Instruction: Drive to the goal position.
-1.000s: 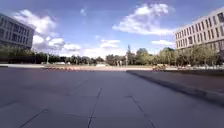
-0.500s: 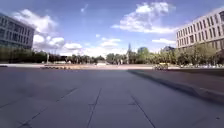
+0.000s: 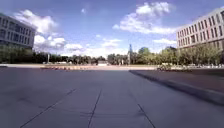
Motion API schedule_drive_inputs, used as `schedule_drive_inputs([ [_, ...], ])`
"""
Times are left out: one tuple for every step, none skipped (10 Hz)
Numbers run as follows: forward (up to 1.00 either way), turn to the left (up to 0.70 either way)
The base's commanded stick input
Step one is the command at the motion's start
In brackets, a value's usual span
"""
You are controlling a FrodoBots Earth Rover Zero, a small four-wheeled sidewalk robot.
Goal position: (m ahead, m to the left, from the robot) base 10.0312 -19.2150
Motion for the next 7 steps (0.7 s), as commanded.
schedule_drive_inputs([
  [0.70,0.00],
  [0.70,0.00],
  [0.70,0.00],
  [0.70,0.00],
  [0.70,0.00],
  [0.70,0.00],
  [0.70,0.00],
])
